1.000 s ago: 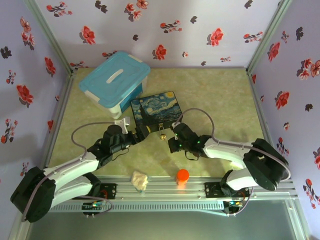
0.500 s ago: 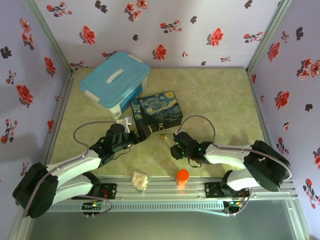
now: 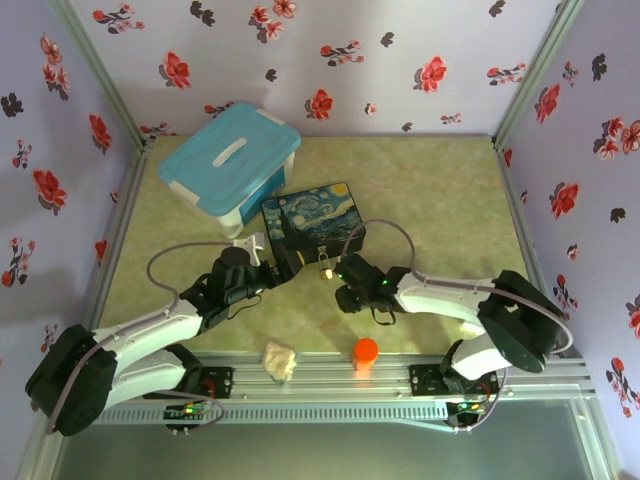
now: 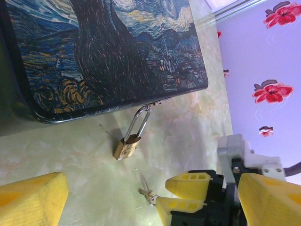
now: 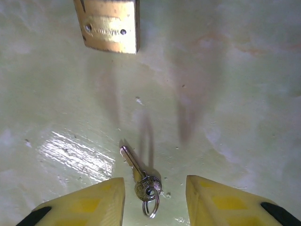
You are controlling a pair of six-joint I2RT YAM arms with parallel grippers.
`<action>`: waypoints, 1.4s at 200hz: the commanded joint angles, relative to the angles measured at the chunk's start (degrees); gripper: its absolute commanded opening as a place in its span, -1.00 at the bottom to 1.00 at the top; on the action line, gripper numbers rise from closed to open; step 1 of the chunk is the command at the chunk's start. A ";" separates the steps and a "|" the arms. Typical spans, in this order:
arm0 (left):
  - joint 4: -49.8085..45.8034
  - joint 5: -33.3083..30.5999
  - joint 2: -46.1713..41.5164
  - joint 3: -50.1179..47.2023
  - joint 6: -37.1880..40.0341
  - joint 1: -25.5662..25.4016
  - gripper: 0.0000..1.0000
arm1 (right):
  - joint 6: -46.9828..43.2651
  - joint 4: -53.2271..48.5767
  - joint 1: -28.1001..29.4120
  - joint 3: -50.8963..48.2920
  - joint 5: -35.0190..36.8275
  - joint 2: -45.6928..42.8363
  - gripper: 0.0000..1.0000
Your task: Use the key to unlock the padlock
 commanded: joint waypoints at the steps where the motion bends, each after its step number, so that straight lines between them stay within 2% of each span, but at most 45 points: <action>1: 0.87 -1.35 -1.47 0.00 1.32 -0.45 0.88 | -2.12 -3.88 0.80 1.78 0.50 2.53 -0.25; 42: -0.35 -1.68 -2.80 -0.48 1.57 -0.45 0.88 | -1.63 -6.28 3.70 2.66 2.57 4.67 -0.29; 62: -0.20 -2.31 -2.88 -0.60 1.72 -0.45 0.88 | -0.80 -5.74 3.91 2.21 0.95 6.58 -0.36; 92: -0.67 -2.39 -3.50 -0.18 1.96 -0.45 0.88 | 2.18 -5.26 3.91 1.64 -3.14 8.04 -0.69; 105: -0.97 -2.70 -4.17 -0.62 1.97 -0.45 0.89 | 3.88 -5.47 4.24 0.65 -3.27 7.36 -0.90; 117: -1.24 -3.32 -4.77 -1.13 1.94 -0.39 0.89 | 4.85 -3.43 4.52 -1.58 -2.52 5.10 -1.00; 177: -0.88 -3.01 -3.21 -0.94 3.46 -0.45 0.84 | 4.57 5.13 4.17 -3.89 3.03 -3.63 -1.00; 233: 4.58 -0.07 -1.38 -1.74 2.42 -0.45 0.79 | 3.93 11.63 3.29 -4.68 3.63 -9.47 -1.00; 259: 8.10 2.04 0.36 -1.90 -2.77 -0.45 0.79 | 3.62 12.54 3.33 -4.00 3.97 -10.44 -1.00; 280: 13.59 3.68 0.74 -2.10 -13.89 -0.74 0.81 | 4.42 13.55 3.21 -2.31 3.84 -10.99 -1.00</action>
